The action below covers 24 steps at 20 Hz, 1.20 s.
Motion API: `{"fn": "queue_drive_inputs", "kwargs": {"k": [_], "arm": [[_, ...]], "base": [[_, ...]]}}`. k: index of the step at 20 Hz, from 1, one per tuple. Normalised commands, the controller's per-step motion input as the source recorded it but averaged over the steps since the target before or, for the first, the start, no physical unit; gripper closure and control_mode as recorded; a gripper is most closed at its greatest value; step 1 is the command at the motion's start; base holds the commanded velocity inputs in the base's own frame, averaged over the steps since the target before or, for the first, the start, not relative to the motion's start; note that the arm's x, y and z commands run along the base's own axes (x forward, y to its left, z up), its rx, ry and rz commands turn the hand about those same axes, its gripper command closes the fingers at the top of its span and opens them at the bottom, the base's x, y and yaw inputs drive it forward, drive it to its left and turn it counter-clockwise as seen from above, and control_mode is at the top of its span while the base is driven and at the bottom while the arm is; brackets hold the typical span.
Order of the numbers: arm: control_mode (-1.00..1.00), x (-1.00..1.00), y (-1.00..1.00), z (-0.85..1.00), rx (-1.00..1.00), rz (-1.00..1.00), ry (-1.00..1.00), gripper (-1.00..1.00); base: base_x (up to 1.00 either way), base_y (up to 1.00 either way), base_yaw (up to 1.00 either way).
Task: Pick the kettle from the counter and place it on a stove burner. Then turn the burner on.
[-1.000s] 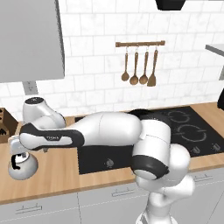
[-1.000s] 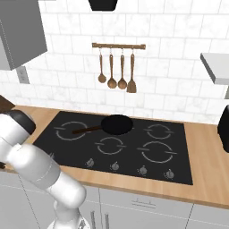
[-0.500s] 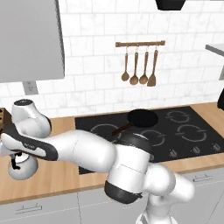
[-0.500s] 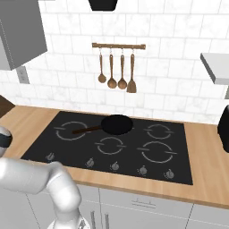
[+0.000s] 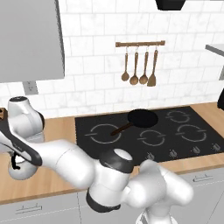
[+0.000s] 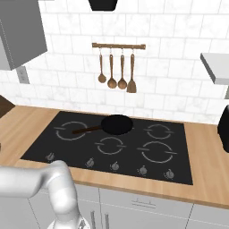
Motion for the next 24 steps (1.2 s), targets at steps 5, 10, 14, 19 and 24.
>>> {"fn": "queue_drive_inputs", "kwargs": {"k": [5, 10, 14, 19, 24], "arm": [[-1.0, 0.01, 0.08, -0.06, 0.0, 0.0, 0.0, -1.0], [-1.0, 0.0, 0.09, -0.08, 0.0, 0.0, 0.0, -1.0], [-1.0, -0.04, 0.0, 0.0, 0.0, -0.03, 0.0, -1.0], [-1.0, -0.07, 0.0, -0.02, 0.0, -0.06, 0.0, -1.0], [-1.0, 0.0, 0.0, -0.17, 0.0, -0.05, 0.0, -1.0]], "base": [[0.0, 0.0, 0.0], [0.0, 0.0, 0.0], [0.0, 0.0, 0.0], [0.0, 0.0, 0.0], [0.0, 0.0, 0.0]]}}
